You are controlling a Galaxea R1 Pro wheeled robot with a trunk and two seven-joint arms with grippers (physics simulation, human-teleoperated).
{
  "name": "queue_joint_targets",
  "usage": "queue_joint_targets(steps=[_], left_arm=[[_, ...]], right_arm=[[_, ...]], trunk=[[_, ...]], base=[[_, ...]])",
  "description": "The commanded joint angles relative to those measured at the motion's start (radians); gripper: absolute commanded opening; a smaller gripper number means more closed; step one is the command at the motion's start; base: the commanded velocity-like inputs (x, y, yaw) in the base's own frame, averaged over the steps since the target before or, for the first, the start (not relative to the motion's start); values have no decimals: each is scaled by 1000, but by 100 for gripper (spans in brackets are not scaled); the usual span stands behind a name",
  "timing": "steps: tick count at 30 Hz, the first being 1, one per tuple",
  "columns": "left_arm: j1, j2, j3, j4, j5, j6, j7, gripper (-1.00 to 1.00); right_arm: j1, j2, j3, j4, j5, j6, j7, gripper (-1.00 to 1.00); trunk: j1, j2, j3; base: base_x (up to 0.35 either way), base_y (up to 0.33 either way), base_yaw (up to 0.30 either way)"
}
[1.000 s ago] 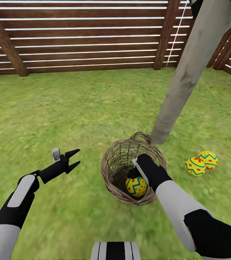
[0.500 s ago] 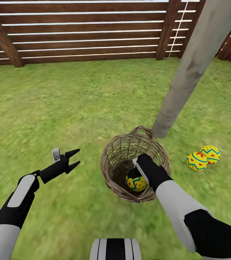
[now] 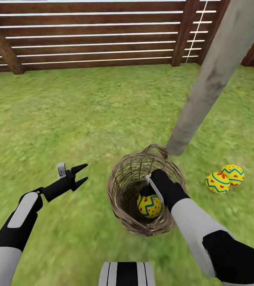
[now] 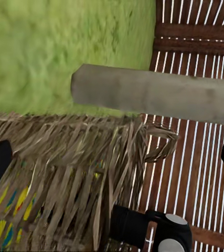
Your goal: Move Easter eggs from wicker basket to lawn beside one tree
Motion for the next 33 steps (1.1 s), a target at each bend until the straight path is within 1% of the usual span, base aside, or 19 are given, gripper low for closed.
queue_joint_targets(steps=[1, 5, 14, 27, 33], left_arm=[[0, 0, 1, 0, -4, 5, -5, 100], [0, 0, 1, 0, -5, 5, -5, 100], [0, 0, 1, -4, -4, 6, -5, 100], [-1, 0, 1, -1, -4, 6, -5, 100], [0, 0, 1, -1, -4, 6, -5, 100]], right_arm=[[-1, 0, 2, -1, 9, 4, 7, 100], [-1, 0, 2, -1, 8, 4, 7, 100], [-1, 0, 1, -1, 5, 4, 7, 100], [-13, 0, 0, -1, -1, 5, 8, 100], [-13, 0, 0, -1, -2, 6, 8, 100]], trunk=[[0, 0, -1], [0, 0, -1], [0, 0, -1], [6, -3, -51], [9, -5, -82]], base=[[293, -91, 0], [108, -34, 0], [8, -2, 0], [0, 0, 0], [0, 0, 0]])
